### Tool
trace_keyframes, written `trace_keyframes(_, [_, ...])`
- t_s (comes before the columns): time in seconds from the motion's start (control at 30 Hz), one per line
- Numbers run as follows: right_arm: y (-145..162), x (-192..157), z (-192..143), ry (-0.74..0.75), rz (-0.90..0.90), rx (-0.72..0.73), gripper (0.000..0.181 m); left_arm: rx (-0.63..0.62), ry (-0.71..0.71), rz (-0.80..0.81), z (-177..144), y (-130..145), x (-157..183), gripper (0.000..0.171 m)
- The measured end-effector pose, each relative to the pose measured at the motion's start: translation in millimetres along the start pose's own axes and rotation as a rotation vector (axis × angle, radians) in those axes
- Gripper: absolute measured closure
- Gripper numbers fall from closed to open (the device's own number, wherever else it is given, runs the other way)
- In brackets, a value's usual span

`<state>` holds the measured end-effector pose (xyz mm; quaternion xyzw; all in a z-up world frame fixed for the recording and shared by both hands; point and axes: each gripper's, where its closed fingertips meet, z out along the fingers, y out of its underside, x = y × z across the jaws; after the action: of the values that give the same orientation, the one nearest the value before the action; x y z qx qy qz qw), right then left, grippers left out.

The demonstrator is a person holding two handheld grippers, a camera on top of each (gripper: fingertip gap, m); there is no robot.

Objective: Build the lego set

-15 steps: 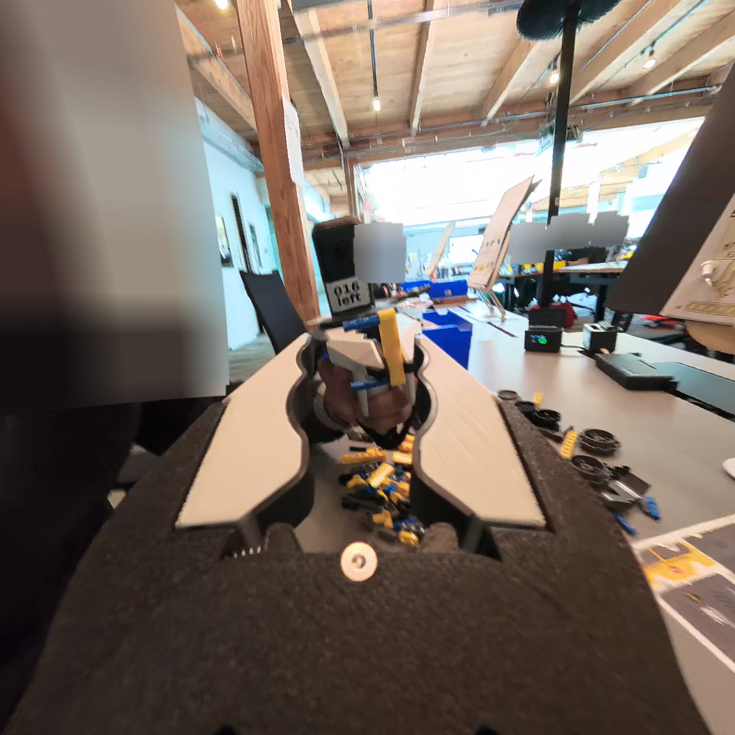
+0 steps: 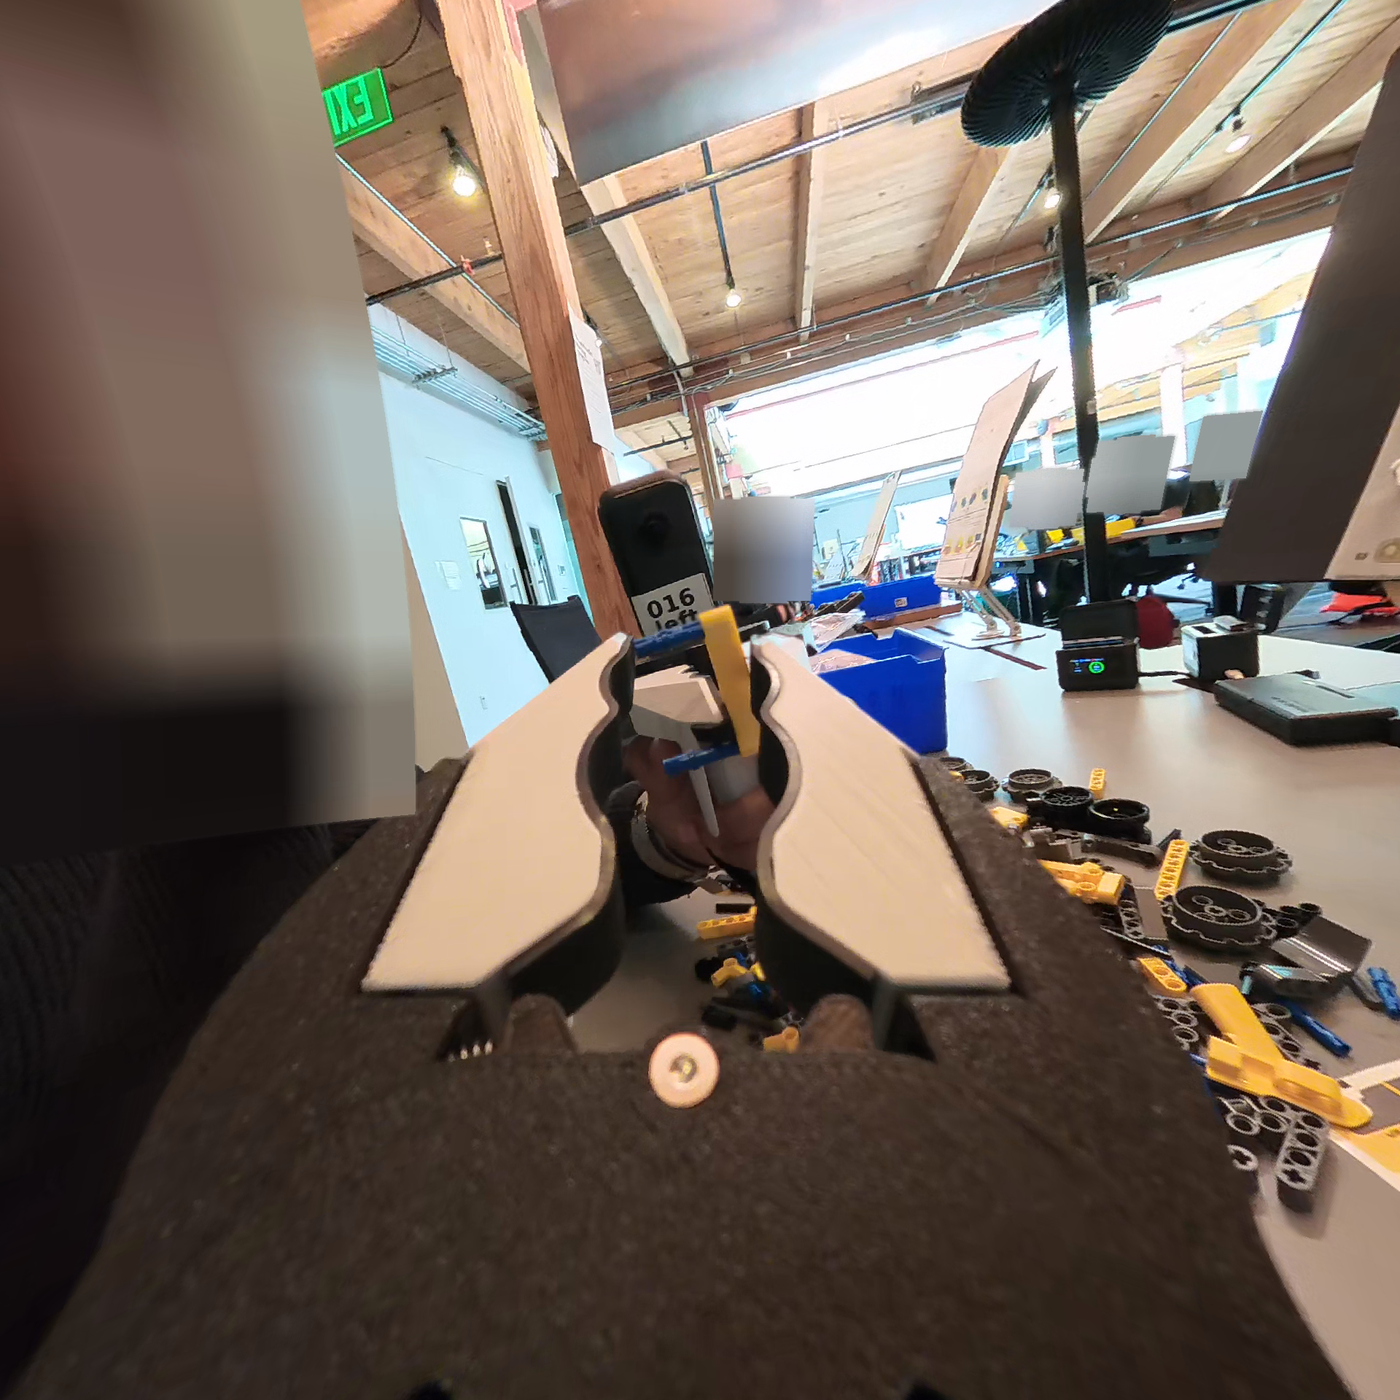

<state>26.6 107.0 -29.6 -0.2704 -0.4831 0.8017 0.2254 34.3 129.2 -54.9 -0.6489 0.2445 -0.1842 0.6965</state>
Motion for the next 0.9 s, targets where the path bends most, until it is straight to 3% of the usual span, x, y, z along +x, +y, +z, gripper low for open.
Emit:
trace_keyframes(0.47, [-1.5,2.6,-1.5,0.030,-0.072,-0.038,0.154,-0.016,-0.027,0.031,2.2,1.8,0.0,0.165])
trace_keyframes(0.9, [2.0,6.3,0.4,0.151,-0.272,-0.112,0.156,-0.001,0.027,-0.048,1.2,1.2,1.6,0.165])
